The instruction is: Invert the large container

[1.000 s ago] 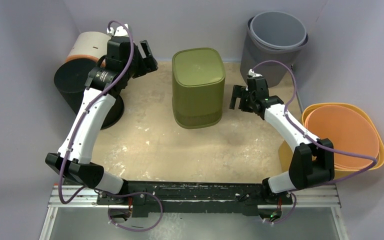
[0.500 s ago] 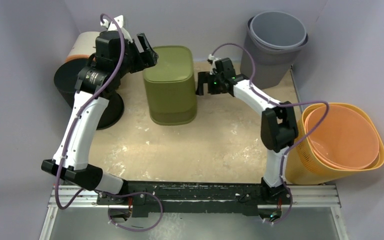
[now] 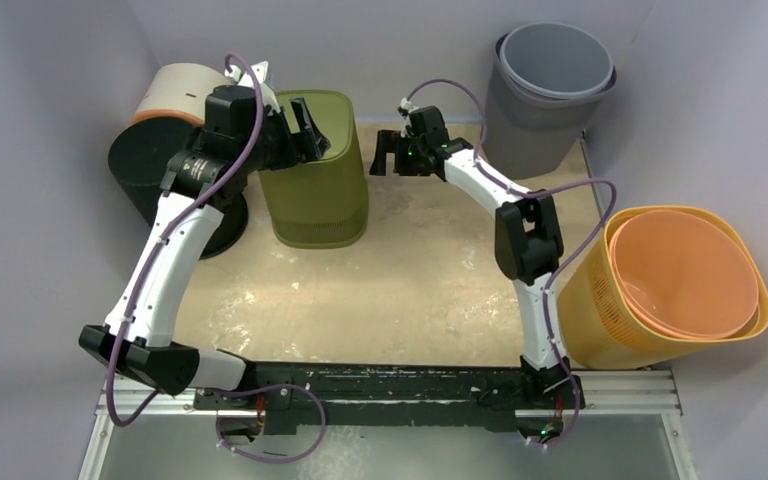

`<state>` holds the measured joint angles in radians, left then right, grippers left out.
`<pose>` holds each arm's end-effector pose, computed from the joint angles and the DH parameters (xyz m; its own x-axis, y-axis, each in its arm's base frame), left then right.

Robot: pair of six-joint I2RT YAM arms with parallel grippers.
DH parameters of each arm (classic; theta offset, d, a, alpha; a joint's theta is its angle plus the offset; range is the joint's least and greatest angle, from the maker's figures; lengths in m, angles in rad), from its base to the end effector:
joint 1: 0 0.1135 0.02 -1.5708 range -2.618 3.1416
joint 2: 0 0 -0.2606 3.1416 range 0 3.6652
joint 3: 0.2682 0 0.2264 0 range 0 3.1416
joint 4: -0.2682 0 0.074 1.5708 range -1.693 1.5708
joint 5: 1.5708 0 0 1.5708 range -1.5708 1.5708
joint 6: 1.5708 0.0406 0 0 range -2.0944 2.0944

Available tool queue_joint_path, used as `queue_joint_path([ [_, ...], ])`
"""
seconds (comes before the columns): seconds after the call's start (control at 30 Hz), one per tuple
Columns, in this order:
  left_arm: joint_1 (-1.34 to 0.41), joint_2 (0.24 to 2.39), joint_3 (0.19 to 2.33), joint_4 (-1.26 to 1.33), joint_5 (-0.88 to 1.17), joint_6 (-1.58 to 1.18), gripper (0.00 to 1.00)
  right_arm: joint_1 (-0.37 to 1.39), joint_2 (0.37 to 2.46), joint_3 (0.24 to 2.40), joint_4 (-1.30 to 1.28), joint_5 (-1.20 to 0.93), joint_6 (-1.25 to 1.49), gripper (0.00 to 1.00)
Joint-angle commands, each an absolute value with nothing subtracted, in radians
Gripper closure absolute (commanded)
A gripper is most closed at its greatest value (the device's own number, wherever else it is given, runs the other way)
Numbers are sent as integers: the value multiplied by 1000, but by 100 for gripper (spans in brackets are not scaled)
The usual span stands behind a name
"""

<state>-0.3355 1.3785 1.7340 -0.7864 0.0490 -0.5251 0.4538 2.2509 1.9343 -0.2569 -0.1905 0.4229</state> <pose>0.2430 -0.0868 0.4537 -0.5272 -0.3464 -0.7759 0.1232 0.8723 -0.4732 0.4511 0.2286 0.2434 -0.6800 0.1167 -0.7238 -0.3227 0.8388 0.4384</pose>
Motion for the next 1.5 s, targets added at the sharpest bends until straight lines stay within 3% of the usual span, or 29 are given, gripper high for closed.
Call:
queue_joint_path([
  [0.0, -338, 1372, 1670, -721, -6, -477, 20, 452, 2054, 1851, -257, -162, 410, 0],
  [0.47, -337, 1584, 1581, -607, -341, -412, 20, 452, 1708, 1552, -313, -134, 381, 0],
  [0.67, -327, 1706, 1636, -581, -518, -351, 18, 451, 1669, 1506, -323, -136, 360, 0],
  [1.07, -216, 1895, 1768, -539, -650, -282, 17, 440, 1672, 1541, -391, -24, 294, 0],
  [1.27, -189, 1889, 1799, -531, -589, -259, 16, 419, 1671, 1529, -434, 21, 288, 0],
  [1.47, -197, 1803, 1804, -505, -352, -269, 15, 408, 1660, 1600, -484, 66, 233, 0],
])
